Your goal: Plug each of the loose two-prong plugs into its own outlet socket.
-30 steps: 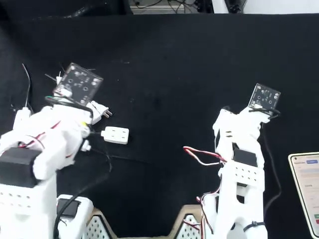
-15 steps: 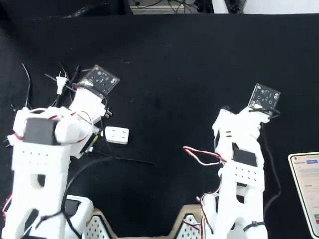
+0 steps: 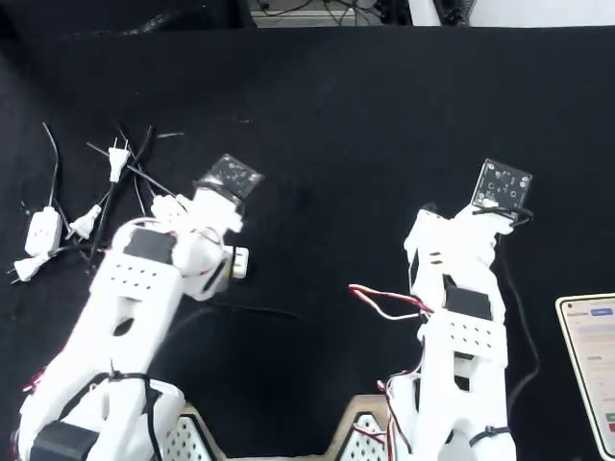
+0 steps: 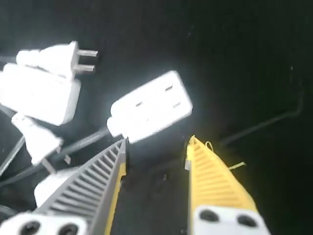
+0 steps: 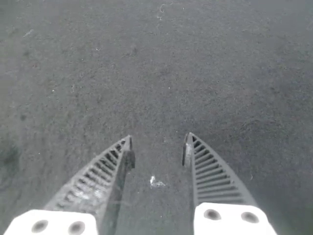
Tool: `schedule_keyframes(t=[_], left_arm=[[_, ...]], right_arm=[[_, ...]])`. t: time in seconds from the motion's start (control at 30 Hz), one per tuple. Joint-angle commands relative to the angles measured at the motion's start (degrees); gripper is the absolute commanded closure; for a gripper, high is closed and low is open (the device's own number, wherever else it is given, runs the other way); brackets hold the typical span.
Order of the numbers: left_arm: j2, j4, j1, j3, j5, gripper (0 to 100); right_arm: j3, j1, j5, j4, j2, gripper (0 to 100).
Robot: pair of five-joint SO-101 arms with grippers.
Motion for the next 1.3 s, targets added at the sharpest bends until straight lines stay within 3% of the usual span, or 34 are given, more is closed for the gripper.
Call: schedule_keyframes(t=[0.0, 0.3, 0.5, 0.87, 1.1, 1.27], left_arm=[[0.6, -7.1, 1.3, 0.9, 4.2, 80], [19.3, -11.5, 0.5, -5.6, 8.6, 79], [29.9, -11.4, -8.2, -13.9, 7.4, 79], [38.6, -12.0, -28.1, -26.0, -7.5, 79], [48.3, -11.3, -38.5, -37.3, -10.3, 80], [48.1, -2.3, -40.4, -44.9, -9.9, 80]], right_arm=[[-0.9, -0.7, 0.0, -1.1, -1.3, 83.2], [-0.9, -0.7, 0.1, -1.1, -1.2, 83.2], [-0.9, -0.7, 0.1, -1.1, -1.2, 83.2], [-0.9, -0.7, 0.1, -1.1, -1.5, 83.2], [-0.9, -0.7, 0.1, -1.1, -1.4, 83.2], [-0.9, -0.7, 0.1, -1.1, -1.2, 83.2]])
